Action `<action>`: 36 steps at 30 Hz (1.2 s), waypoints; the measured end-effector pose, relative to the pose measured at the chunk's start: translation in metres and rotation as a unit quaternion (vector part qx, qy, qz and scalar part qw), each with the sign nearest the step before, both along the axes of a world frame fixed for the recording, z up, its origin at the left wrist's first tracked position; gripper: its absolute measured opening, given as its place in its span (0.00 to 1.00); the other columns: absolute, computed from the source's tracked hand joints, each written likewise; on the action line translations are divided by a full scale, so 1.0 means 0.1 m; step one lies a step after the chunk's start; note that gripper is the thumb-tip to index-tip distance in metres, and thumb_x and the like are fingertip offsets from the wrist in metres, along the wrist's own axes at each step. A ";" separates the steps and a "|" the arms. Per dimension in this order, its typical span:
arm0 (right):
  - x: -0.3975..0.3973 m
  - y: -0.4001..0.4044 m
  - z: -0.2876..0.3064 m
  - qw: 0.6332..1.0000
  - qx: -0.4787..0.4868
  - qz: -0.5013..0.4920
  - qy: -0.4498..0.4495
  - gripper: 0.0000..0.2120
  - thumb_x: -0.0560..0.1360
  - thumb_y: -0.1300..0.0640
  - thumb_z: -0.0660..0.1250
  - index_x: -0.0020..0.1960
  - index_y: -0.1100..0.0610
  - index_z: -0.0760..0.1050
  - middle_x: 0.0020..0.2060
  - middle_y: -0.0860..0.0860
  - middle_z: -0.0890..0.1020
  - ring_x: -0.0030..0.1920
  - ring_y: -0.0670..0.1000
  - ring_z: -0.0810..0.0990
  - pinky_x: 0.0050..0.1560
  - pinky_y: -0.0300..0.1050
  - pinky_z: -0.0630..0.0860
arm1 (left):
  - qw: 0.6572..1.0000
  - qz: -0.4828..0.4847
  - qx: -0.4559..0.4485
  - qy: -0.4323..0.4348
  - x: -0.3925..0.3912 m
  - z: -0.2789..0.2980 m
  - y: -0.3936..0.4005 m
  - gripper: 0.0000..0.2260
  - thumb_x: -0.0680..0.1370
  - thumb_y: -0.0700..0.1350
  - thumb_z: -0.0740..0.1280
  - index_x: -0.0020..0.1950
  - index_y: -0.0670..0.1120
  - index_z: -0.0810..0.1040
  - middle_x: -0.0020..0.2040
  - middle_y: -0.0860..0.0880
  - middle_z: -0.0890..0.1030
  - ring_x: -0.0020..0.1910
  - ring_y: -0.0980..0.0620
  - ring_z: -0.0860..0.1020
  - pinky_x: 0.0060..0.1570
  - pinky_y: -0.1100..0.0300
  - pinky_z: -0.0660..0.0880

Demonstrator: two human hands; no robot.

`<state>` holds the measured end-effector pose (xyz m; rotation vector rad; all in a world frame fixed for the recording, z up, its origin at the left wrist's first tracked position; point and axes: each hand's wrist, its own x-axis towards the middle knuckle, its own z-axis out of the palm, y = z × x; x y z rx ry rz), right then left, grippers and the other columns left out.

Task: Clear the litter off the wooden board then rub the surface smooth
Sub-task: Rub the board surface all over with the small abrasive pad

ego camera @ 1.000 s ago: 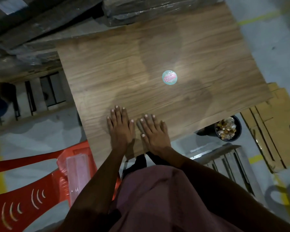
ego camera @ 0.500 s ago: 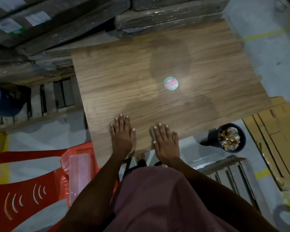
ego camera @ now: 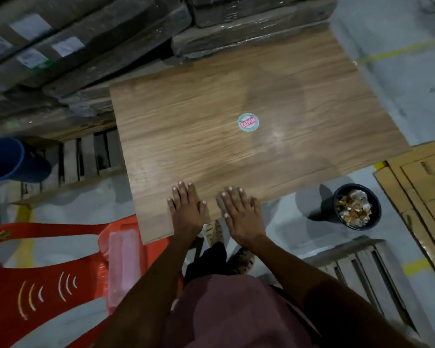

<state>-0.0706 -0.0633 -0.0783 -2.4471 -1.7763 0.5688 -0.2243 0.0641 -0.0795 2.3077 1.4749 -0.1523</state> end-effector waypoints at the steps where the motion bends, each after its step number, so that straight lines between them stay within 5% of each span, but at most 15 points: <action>1: 0.07 -0.02 -0.01 0.999 0.007 -0.037 -0.003 0.30 0.85 0.45 0.47 0.85 0.50 0.48 0.84 0.51 0.49 0.83 0.59 0.50 0.76 0.68 0.58 | 1.000 0.006 0.006 -0.002 0.02 0.01 -0.01 0.36 0.80 0.62 0.43 0.84 0.43 0.53 0.83 0.39 0.50 0.82 0.37 0.48 0.77 0.35 0.47; 5: 0.12 0.01 -0.03 0.985 0.009 -0.172 0.023 0.30 0.86 0.45 0.45 0.85 0.48 0.42 0.84 0.50 0.43 0.84 0.58 0.44 0.78 0.67 0.48 | 0.999 0.035 0.025 0.016 0.21 -0.01 -0.04 0.36 0.80 0.61 0.41 0.82 0.40 0.56 0.83 0.38 0.53 0.82 0.39 0.49 0.76 0.33 0.47; 8: -0.06 0.08 -0.02 0.991 0.009 -0.123 0.040 0.30 0.86 0.45 0.46 0.85 0.50 0.42 0.84 0.52 0.43 0.83 0.60 0.42 0.78 0.69 0.47 | 0.997 0.059 0.045 0.017 0.38 -0.08 0.02 0.34 0.81 0.59 0.44 0.80 0.40 0.60 0.82 0.36 0.53 0.82 0.37 0.50 0.76 0.33 0.50; 11: -0.02 0.05 -0.08 0.998 0.030 -0.045 0.014 0.31 0.85 0.46 0.49 0.85 0.53 0.47 0.84 0.53 0.48 0.83 0.61 0.49 0.77 0.70 0.56 | 0.996 0.069 0.049 -0.005 0.56 -0.09 0.15 0.32 0.81 0.58 0.46 0.81 0.42 0.59 0.83 0.36 0.51 0.82 0.38 0.47 0.77 0.36 0.46; 19: 0.44 0.19 -0.14 0.976 0.050 -0.209 0.020 0.30 0.85 0.45 0.47 0.85 0.51 0.45 0.84 0.53 0.47 0.83 0.60 0.46 0.79 0.67 0.48 | 0.998 0.027 0.050 0.002 0.68 -0.09 0.63 0.28 0.83 0.63 0.50 0.83 0.59 0.54 0.84 0.41 0.44 0.83 0.40 0.42 0.78 0.37 0.38; 25: 0.06 0.34 -0.16 0.995 0.074 -0.068 0.002 0.31 0.85 0.46 0.49 0.85 0.53 0.47 0.84 0.54 0.49 0.83 0.61 0.49 0.79 0.67 0.52 | 0.997 0.047 0.056 0.000 0.78 -0.09 0.69 0.28 0.83 0.63 0.54 0.82 0.60 0.54 0.84 0.40 0.45 0.82 0.38 0.43 0.77 0.34 0.41; 32: 0.53 0.50 -0.21 0.977 0.065 -0.202 -0.024 0.30 0.85 0.46 0.50 0.85 0.52 0.49 0.84 0.52 0.50 0.83 0.60 0.49 0.80 0.66 0.48 | 0.997 0.044 0.060 0.007 0.84 -0.08 0.97 0.30 0.81 0.69 0.52 0.82 0.61 0.55 0.84 0.40 0.45 0.82 0.37 0.44 0.76 0.34 0.40; 36: 0.39 0.60 -0.20 0.990 0.073 -0.123 -0.016 0.31 0.85 0.46 0.50 0.85 0.53 0.47 0.84 0.54 0.49 0.83 0.62 0.48 0.79 0.68 0.48 | 0.996 0.062 0.062 0.004 0.97 -0.11 1.04 0.29 0.82 0.67 0.51 0.82 0.61 0.55 0.83 0.38 0.44 0.82 0.37 0.43 0.76 0.33 0.40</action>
